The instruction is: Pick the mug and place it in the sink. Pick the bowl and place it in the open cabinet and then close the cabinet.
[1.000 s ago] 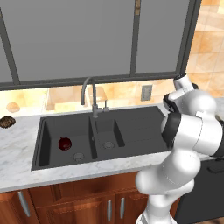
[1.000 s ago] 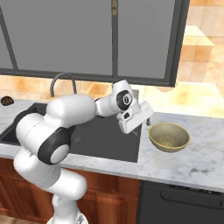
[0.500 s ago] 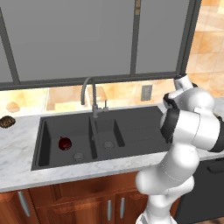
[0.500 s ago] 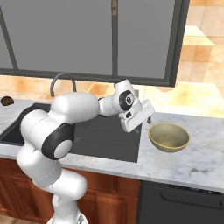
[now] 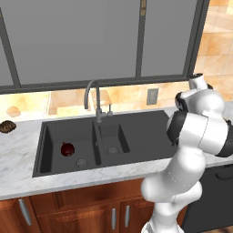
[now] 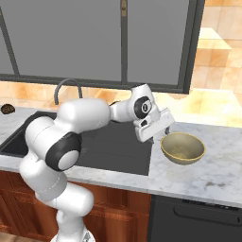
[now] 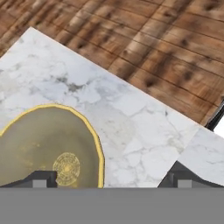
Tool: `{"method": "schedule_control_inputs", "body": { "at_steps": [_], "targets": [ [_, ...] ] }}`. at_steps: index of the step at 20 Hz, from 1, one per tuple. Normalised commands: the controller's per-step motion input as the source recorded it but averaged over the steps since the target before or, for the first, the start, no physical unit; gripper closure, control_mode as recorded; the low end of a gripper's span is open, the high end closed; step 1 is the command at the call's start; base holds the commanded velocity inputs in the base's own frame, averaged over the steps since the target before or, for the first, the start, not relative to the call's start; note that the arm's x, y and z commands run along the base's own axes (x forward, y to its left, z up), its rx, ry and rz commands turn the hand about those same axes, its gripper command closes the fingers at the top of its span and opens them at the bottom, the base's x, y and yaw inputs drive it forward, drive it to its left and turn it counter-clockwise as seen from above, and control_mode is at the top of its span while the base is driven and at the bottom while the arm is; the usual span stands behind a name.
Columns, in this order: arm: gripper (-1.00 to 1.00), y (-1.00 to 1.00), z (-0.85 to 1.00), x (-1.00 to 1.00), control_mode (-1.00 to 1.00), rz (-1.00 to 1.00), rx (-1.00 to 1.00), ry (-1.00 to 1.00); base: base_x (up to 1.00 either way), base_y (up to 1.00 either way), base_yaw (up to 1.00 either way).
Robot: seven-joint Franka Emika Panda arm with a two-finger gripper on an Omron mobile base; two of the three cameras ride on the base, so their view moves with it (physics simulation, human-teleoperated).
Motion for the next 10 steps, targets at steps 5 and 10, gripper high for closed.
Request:
{"method": "schedule_control_inputs", "body": {
  "at_steps": [5, 10],
  "targets": [
    [-1.0, 0.18, -0.15, 0.0, -1.0, -0.24, 0.0, -0.14, 0.0, 0.0, 0.0],
    [-1.0, 0.12, -0.62, 0.0, -1.0, -0.04, 0.0, -0.18, 0.0, 0.0, 0.0]
  ]
}}
